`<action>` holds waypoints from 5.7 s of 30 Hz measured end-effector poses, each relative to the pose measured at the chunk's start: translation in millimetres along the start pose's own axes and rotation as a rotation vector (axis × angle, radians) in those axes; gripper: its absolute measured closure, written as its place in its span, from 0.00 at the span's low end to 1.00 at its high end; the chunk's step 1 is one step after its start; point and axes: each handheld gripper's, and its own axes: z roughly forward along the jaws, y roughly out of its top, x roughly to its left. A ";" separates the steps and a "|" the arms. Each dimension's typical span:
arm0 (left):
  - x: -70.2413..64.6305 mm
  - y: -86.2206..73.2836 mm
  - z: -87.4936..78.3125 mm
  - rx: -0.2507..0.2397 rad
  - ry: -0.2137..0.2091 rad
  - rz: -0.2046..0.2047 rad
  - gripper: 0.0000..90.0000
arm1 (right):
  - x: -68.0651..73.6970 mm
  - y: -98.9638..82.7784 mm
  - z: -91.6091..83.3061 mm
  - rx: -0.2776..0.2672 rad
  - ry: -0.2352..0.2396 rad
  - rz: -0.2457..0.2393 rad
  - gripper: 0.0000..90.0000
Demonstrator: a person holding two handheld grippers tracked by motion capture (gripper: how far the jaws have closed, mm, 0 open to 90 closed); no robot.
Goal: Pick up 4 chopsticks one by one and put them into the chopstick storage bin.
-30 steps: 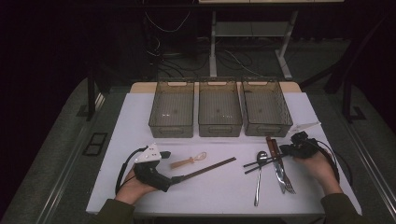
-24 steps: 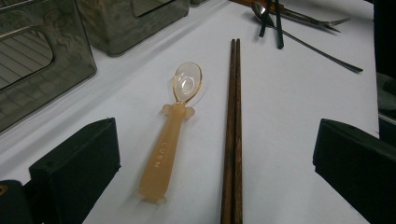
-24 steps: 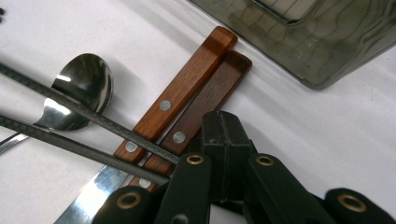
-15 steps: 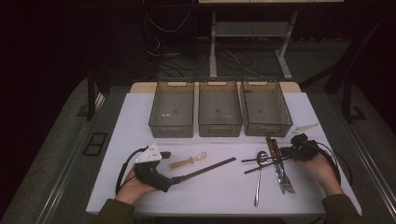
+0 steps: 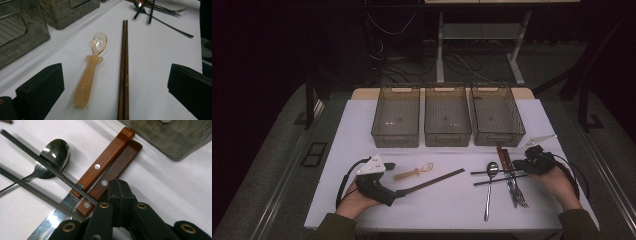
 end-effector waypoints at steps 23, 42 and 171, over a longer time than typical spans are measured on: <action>-1.5 -0.4 -0.2 -0.003 0.000 -0.003 0.00 | 12.2 -15.0 -11.7 0.021 0.019 -0.020 1.00; -2.5 -0.4 0.3 0.000 -0.002 0.002 0.00 | 23.2 -32.4 -22.1 0.032 0.039 -0.042 1.00; -6.8 -1.9 5.7 0.006 -0.027 0.005 0.00 | 55.7 -21.0 -15.1 -0.089 0.191 -0.223 0.95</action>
